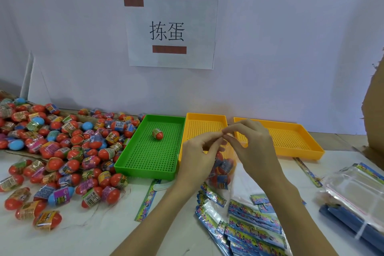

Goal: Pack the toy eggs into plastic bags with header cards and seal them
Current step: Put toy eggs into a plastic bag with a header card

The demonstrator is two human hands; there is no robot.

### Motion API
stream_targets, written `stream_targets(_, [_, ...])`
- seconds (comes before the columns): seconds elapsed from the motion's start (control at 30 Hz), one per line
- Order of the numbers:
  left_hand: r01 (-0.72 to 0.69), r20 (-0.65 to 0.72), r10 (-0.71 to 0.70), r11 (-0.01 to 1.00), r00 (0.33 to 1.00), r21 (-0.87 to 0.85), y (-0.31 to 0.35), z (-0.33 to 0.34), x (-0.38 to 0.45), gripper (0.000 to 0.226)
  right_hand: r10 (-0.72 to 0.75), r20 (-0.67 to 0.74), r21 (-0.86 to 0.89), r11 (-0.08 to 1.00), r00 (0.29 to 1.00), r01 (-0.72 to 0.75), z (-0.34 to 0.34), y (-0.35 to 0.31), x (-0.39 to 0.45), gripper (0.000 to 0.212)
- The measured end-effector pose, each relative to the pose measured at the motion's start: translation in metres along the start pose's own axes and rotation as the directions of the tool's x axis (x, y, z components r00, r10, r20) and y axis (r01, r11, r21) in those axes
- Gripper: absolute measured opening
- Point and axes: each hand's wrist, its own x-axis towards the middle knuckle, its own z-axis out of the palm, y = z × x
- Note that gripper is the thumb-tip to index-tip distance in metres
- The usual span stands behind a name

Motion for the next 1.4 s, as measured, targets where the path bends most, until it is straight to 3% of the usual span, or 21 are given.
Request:
stream_targets(0.17, [-0.023, -0.030, 0.024, 0.999, 0.999, 0.043, 0.002, -0.001, 0.001, 0.016, -0.122, -0.059, -0.078, 0.990, 0.991, 0.118, 0.002, 0.001, -0.001, 0.010])
stream_targets(0.4, [-0.027, -0.057, 0.031, 0.996, 0.998, 0.082, 0.002, 0.001, -0.001, 0.017, -0.110, -0.095, -0.073, 0.992, 0.989, 0.103, 0.004, 0.000, -0.003, 0.008])
stream_targets(0.63, [0.088, -0.064, -0.090, 0.996, 0.994, -0.032, -0.001, 0.001, 0.000, 0.016, 0.061, -0.202, -0.038, 0.997, 0.978, -0.070, 0.005, 0.001, -0.001, 0.007])
stream_targets(0.87, [0.258, -0.098, -0.315, 0.891, 0.944, -0.374, -0.004, -0.012, 0.010, 0.014, 0.448, -0.398, 0.017, 0.876, 0.800, -0.482, -0.036, 0.070, -0.001, 0.010])
stream_targets(0.93, [0.271, -0.090, -0.336, 0.868, 0.937, -0.417, -0.004, -0.012, 0.011, 0.013, 0.524, -0.343, 0.008, 0.831, 0.779, -0.556, -0.042, 0.085, -0.006, 0.013])
stream_targets(1.1, [0.280, -0.069, -0.351, 0.838, 0.934, -0.469, -0.004, -0.014, 0.012, 0.012, 0.536, 0.047, -0.027, 0.844, 0.843, -0.535, -0.030, 0.083, -0.010, 0.019])
stream_targets(1.17, [0.281, -0.061, -0.349, 0.837, 0.935, -0.468, -0.003, -0.015, 0.012, 0.012, 0.535, 0.084, -0.057, 0.845, 0.841, -0.532, -0.021, 0.078, -0.010, 0.026])
stream_targets(1.3, [0.266, -0.057, -0.324, 0.853, 0.944, -0.449, -0.003, -0.014, 0.011, 0.012, 0.534, 0.056, -0.078, 0.845, 0.844, -0.529, -0.021, 0.071, -0.009, 0.009])
stream_targets(1.4, [0.258, -0.056, -0.313, 0.859, 0.948, -0.443, -0.003, -0.014, 0.011, 0.012, 0.498, 0.159, -0.157, 0.865, 0.852, -0.476, -0.027, 0.066, -0.006, 0.026])
